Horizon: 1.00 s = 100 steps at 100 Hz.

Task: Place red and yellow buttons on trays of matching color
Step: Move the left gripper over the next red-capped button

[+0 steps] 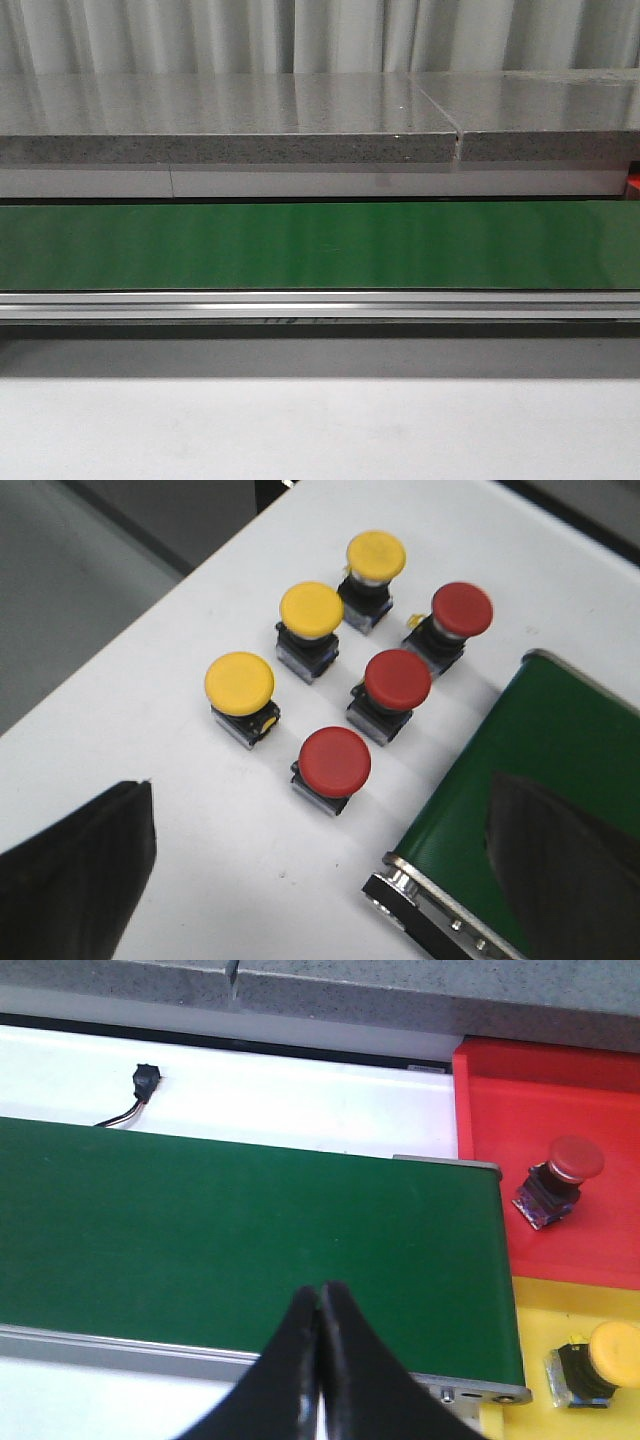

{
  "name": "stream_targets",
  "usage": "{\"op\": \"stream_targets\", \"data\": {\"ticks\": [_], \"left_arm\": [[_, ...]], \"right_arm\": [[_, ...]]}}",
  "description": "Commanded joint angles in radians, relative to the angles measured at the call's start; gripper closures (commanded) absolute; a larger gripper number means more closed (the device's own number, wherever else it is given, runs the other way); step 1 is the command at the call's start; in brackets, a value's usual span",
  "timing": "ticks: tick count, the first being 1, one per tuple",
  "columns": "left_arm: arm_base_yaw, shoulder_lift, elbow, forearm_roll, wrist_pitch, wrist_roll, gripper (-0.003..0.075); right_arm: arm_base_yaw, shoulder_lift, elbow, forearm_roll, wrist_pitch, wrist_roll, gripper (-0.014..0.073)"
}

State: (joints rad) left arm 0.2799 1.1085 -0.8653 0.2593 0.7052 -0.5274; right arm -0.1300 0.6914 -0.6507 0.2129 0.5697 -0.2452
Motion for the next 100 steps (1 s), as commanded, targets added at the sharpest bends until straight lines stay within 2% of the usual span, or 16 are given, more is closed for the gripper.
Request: {"op": "stream_targets", "data": {"ticks": [1,42,100], "left_arm": [[0.003,0.067,-0.053,-0.015,-0.039,-0.011,0.006],[0.003,0.28,-0.063,-0.023,-0.052,-0.011,0.0061],[0.009,0.445,-0.063,-0.028,-0.19,-0.015,0.0061]], "right_arm": [[0.001,-0.003,-0.026,-0.001,-0.059,-0.007,0.0662],[0.001,-0.003,-0.026,-0.001,-0.059,-0.007,0.0662],[0.001,-0.003,-0.026,-0.001,-0.059,-0.007,0.0662]]}}
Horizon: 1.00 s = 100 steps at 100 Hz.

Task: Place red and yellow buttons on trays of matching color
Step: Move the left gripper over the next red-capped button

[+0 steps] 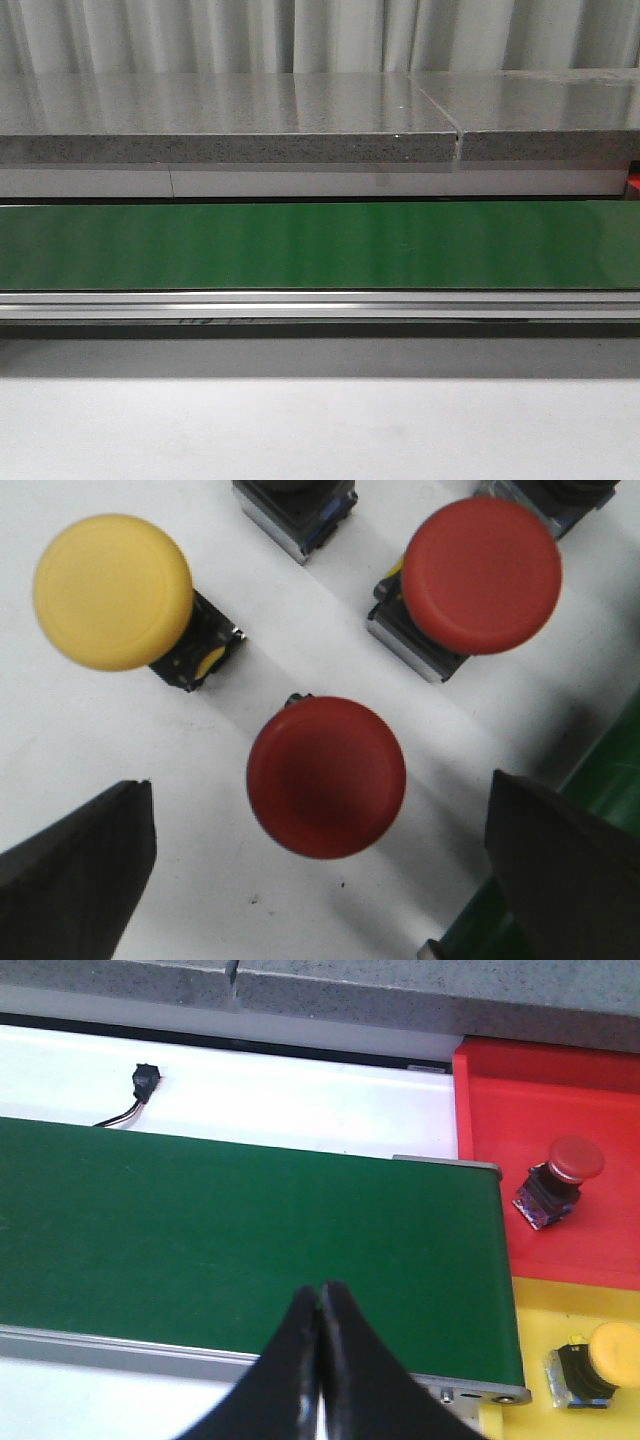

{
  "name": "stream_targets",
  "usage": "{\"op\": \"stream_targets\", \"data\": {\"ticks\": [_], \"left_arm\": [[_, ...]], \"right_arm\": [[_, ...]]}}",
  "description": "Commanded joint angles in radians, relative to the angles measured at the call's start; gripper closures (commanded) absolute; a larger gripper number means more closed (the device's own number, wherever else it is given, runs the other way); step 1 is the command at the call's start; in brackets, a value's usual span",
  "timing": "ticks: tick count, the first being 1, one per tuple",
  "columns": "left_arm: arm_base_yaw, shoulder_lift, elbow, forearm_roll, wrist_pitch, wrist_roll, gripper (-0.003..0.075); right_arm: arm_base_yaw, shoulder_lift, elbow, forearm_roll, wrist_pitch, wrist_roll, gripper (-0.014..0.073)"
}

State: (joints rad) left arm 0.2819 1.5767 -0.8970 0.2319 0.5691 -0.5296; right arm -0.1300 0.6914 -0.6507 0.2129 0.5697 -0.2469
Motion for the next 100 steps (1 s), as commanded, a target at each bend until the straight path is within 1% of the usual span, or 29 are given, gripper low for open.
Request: {"op": "stream_targets", "data": {"ticks": [1,36,41,48,55,67,74,80,82,83,93,100], "left_arm": [[0.009,-0.023,-0.031,-0.001,-0.056,-0.013,0.0061],[0.035,-0.023,-0.031,-0.002,-0.063,-0.013,0.0064],[0.035,-0.022,-0.031,-0.002,-0.063,-0.013,0.0075],[0.035,-0.022,-0.031,-0.002,-0.065,-0.013,0.011],[0.035,-0.022,-0.031,-0.002,-0.065,-0.013,0.0164],[0.035,-0.022,-0.031,-0.002,-0.063,-0.013,0.0288],[0.035,-0.022,-0.031,-0.002,-0.062,-0.013,0.0374],[0.035,-0.022,-0.031,-0.002,-0.062,-0.013,0.0461],[0.035,-0.022,-0.031,-0.002,-0.062,-0.013,0.0501],[0.035,-0.022,-0.031,-0.002,-0.062,-0.013,0.0501],[0.035,-0.022,-0.031,-0.002,-0.057,-0.011,0.0647],[0.035,-0.022,-0.031,-0.002,-0.045,-0.009,0.0727]], "right_arm": [[0.001,-0.003,-0.026,-0.001,-0.059,-0.006,0.0662],[0.001,-0.003,-0.026,-0.001,-0.059,-0.006,0.0662],[0.001,-0.003,-0.026,-0.001,-0.059,-0.006,0.0662],[0.001,-0.003,-0.026,-0.001,-0.059,-0.006,0.0662],[0.001,-0.003,-0.026,-0.001,-0.059,-0.006,0.0662],[0.001,-0.003,-0.026,-0.001,-0.059,-0.006,0.0662],[0.001,-0.003,-0.026,-0.001,-0.059,-0.006,0.0662],[0.001,-0.003,-0.026,-0.001,-0.059,-0.006,0.0662],[0.001,-0.003,-0.026,-0.001,-0.059,-0.006,0.0662],[0.001,-0.003,-0.026,-0.001,-0.059,-0.006,0.0662],[0.001,-0.003,-0.026,-0.001,-0.059,-0.006,0.0662],[0.001,-0.003,-0.026,-0.001,-0.059,-0.006,0.0662]]}}
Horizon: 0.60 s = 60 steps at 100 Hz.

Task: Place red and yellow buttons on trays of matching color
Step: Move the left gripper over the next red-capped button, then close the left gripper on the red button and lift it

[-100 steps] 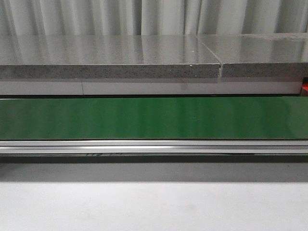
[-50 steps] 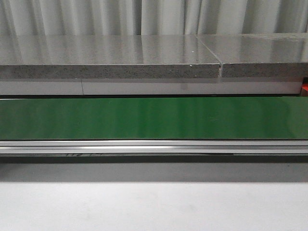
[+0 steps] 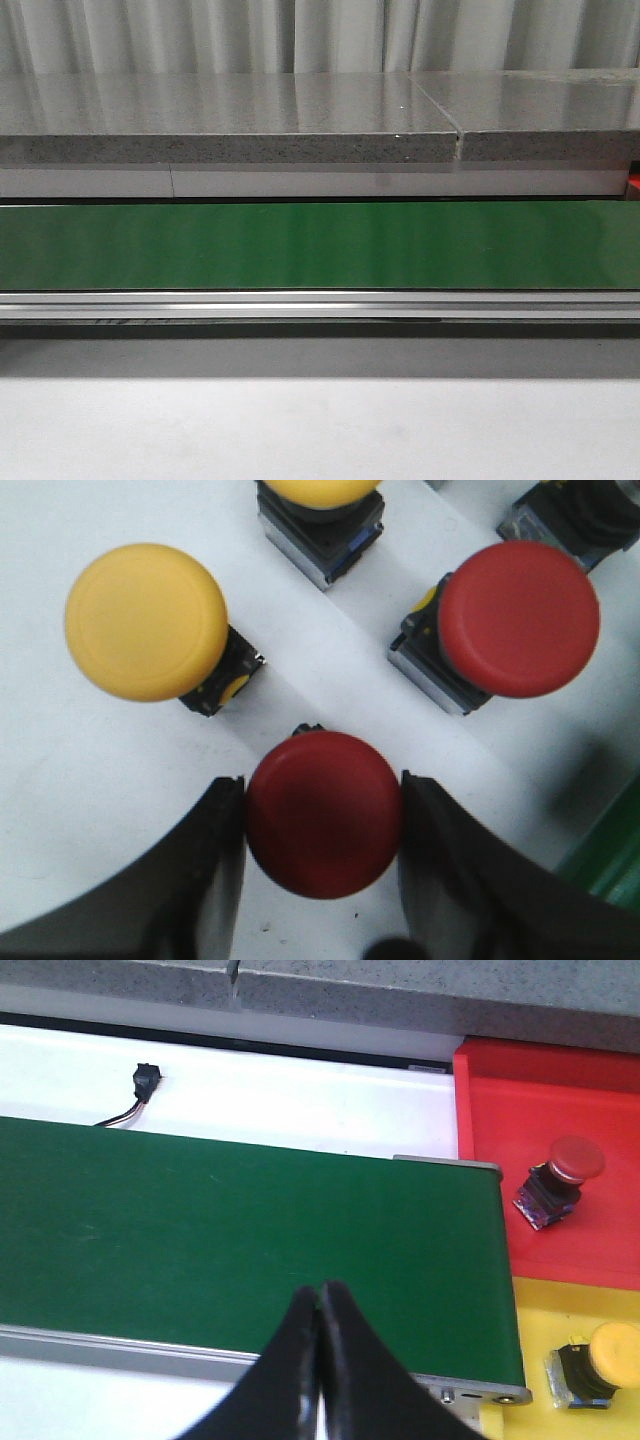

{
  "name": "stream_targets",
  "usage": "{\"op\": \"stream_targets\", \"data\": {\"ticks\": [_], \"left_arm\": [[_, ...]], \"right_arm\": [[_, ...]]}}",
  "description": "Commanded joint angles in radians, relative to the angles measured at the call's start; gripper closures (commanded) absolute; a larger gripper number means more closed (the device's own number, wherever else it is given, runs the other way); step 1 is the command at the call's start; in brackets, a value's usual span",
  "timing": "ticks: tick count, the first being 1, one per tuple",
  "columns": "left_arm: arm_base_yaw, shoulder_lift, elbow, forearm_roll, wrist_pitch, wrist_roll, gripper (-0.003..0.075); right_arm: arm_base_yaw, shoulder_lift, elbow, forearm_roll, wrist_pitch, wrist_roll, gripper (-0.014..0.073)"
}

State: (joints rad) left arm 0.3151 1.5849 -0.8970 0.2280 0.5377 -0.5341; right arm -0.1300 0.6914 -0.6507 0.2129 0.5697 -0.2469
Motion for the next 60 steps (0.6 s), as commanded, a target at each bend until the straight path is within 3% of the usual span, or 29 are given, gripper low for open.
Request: {"op": "stream_targets", "data": {"ticks": [1,41,60], "left_arm": [[0.002,-0.031,-0.031,0.002,-0.011,-0.004,0.0734],[0.002,-0.192,-0.045,0.002,0.077,0.032,0.0739],[-0.024,-0.281,-0.145,-0.087,0.159,0.158,0.0739]], "right_arm": [[0.001,-0.003,-0.026,-0.001,-0.059,-0.006,0.0662],[0.001,-0.003,-0.026,-0.001,-0.059,-0.006,0.0662],[0.001,-0.003,-0.026,-0.001,-0.059,-0.006,0.0662]]}}
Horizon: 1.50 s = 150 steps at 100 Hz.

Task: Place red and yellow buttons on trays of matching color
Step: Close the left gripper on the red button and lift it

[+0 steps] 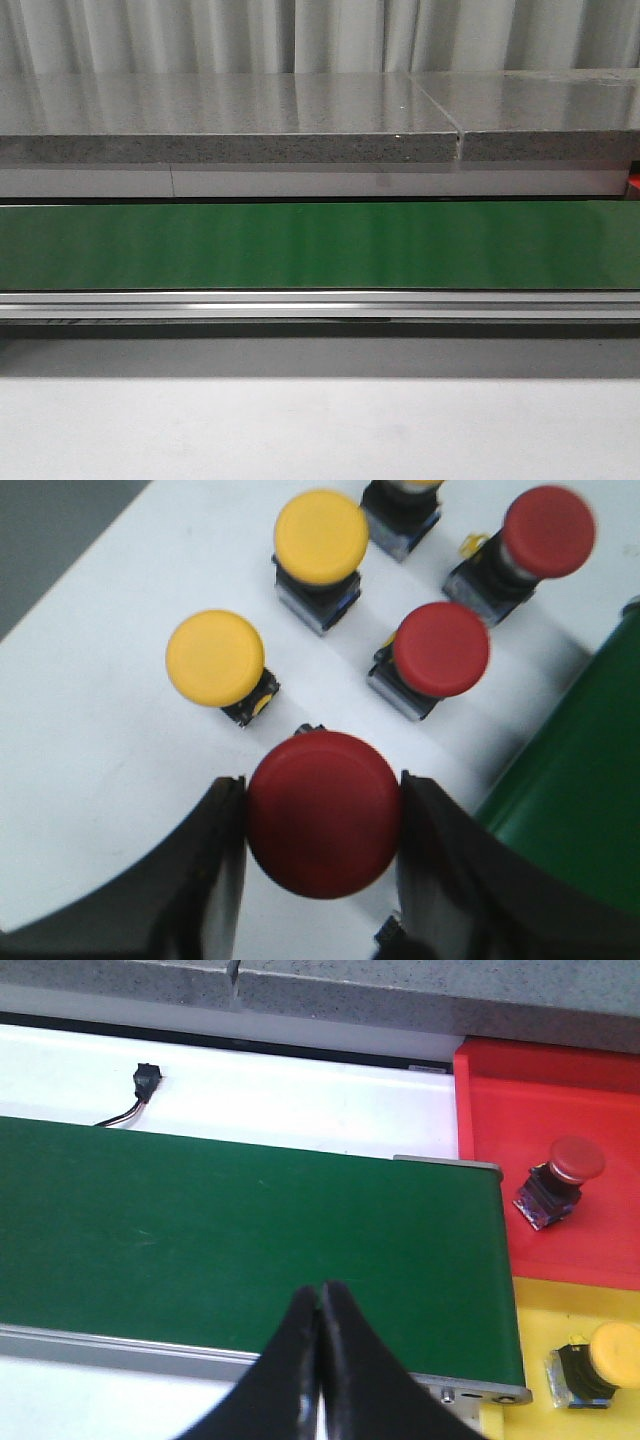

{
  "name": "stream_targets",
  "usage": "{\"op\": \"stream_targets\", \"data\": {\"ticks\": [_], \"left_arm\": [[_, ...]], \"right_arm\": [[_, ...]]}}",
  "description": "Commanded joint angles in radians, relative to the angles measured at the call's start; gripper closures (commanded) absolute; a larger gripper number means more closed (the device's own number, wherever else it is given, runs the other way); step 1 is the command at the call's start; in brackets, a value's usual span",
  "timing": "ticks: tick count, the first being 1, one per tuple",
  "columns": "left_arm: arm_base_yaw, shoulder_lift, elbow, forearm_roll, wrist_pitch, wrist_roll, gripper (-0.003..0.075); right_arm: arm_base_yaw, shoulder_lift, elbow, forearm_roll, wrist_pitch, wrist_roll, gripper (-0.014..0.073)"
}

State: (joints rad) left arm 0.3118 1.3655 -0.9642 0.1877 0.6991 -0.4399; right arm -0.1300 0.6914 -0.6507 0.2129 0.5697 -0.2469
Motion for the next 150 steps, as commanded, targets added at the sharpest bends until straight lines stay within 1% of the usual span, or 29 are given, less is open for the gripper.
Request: {"op": "stream_targets", "data": {"ticks": [1,9,17,32,53,67,99,128,133,138,145,149,150], "left_arm": [[-0.023,-0.063,-0.087,-0.052,0.0,0.076,0.0739],[-0.056,-0.064,-0.142,-0.109,0.034,0.14,0.0739],[-0.094,-0.052,-0.182,-0.126,0.054,0.183,0.0739],[-0.154,-0.004,-0.203,-0.126,0.061,0.19,0.0739],[-0.202,0.079,-0.203,-0.126,0.061,0.207,0.0739],[-0.231,0.098,-0.203,-0.128,0.048,0.213,0.0739],[-0.242,0.106,-0.203,-0.127,0.048,0.237,0.0738],[-0.242,0.15,-0.203,-0.127,0.08,0.238,0.0734],[-0.244,0.152,-0.203,-0.128,0.08,0.238,0.0713],[-0.244,0.152,-0.203,-0.128,0.08,0.238,0.0666],[-0.244,0.152,-0.203,-0.128,0.082,0.243,0.0554],[-0.244,0.152,-0.203,-0.128,0.082,0.245,0.0464],[-0.244,0.152,-0.203,-0.128,0.082,0.245,0.0432]], "right_arm": [[0.001,-0.003,-0.026,-0.001,-0.059,-0.006,0.0662],[0.001,-0.003,-0.026,-0.001,-0.059,-0.006,0.0662],[0.001,-0.003,-0.026,-0.001,-0.059,-0.006,0.0662],[0.001,-0.003,-0.026,-0.001,-0.059,-0.006,0.0662],[0.001,-0.003,-0.026,-0.001,-0.059,-0.006,0.0662],[0.001,-0.003,-0.026,-0.001,-0.059,-0.006,0.0662],[0.001,-0.003,-0.026,-0.001,-0.059,-0.006,0.0662],[0.001,-0.003,-0.026,-0.001,-0.059,-0.006,0.0662],[0.001,-0.003,-0.026,-0.001,-0.059,-0.006,0.0662],[0.001,-0.003,-0.026,-0.001,-0.059,-0.006,0.0662],[0.001,-0.003,-0.026,-0.001,-0.059,-0.006,0.0662],[0.001,-0.003,-0.026,-0.001,-0.059,-0.006,0.0662],[0.001,-0.003,-0.026,-0.001,-0.059,-0.006,0.0662]]}}
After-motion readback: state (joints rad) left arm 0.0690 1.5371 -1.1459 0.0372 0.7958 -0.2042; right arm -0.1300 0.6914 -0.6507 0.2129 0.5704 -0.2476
